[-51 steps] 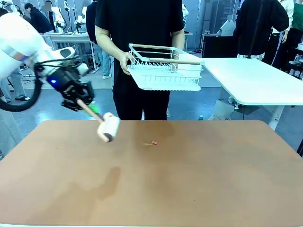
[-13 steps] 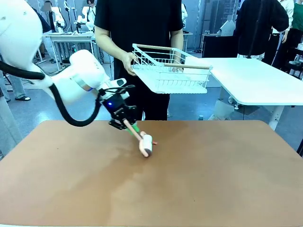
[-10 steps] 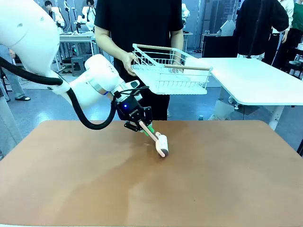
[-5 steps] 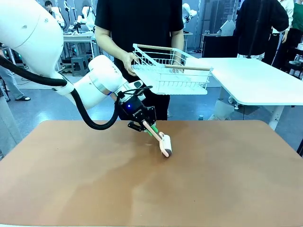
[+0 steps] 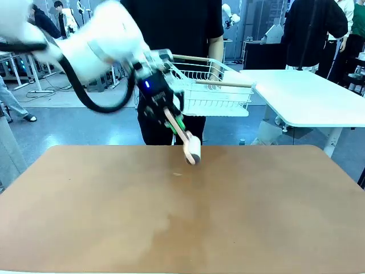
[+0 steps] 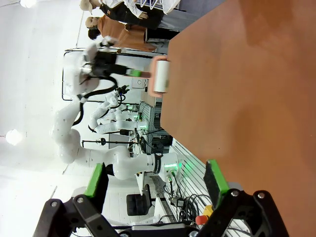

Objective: Clean the table.
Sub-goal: Clean the table with the Lint Roller when the human lifts the Dish drying rack.

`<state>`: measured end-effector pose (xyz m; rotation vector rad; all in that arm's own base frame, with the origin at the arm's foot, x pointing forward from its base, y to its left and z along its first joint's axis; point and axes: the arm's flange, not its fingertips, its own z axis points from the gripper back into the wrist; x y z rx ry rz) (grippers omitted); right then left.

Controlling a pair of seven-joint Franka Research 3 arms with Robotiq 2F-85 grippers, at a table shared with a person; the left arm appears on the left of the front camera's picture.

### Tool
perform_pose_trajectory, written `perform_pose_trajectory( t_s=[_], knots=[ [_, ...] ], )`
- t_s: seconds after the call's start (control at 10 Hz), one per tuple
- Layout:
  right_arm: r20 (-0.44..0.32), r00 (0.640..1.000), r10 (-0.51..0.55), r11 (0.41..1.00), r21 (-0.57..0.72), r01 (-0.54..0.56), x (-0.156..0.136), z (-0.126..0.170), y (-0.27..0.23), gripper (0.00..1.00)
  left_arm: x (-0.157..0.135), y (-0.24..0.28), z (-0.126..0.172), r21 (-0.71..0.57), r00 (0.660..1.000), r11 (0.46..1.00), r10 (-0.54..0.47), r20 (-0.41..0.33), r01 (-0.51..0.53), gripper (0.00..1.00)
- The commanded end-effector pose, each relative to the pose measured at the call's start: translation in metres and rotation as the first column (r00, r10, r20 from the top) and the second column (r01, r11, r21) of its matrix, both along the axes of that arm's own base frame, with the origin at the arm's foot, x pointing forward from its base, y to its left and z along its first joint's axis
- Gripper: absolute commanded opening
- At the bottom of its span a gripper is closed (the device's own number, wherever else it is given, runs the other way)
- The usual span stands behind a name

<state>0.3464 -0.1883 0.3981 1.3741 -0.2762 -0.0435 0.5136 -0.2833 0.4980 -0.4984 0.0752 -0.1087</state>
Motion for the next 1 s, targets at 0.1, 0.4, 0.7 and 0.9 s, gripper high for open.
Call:
perform_pose_trajectory(
  t_s=[0.1,0.4,0.7,0.9],
  knots=[
    [0.017,1.000,0.000,1.000,0.012,0.000,-0.001,0.002,0.001,1.00,-0.004,0.076,0.042,0.130,0.995,0.989,0.053,0.086,-0.064,0.21],
    [0.017,1.000,0.000,1.000,0.012,0.000,-0.001,0.002,0.001,1.00,0.004,0.197,0.082,0.294,0.962,0.949,0.031,0.272,-0.114,0.21],
    [0.017,1.000,0.000,1.000,0.012,0.000,-0.001,0.002,0.001,1.00,0.016,0.267,0.072,0.388,0.963,0.907,0.064,0.262,-0.165,0.21],
    [0.017,1.000,0.000,1.000,0.012,0.000,-0.001,0.002,0.001,1.00,0.018,0.268,0.066,0.372,0.961,0.911,0.079,0.266,-0.178,0.21]
  ],
)
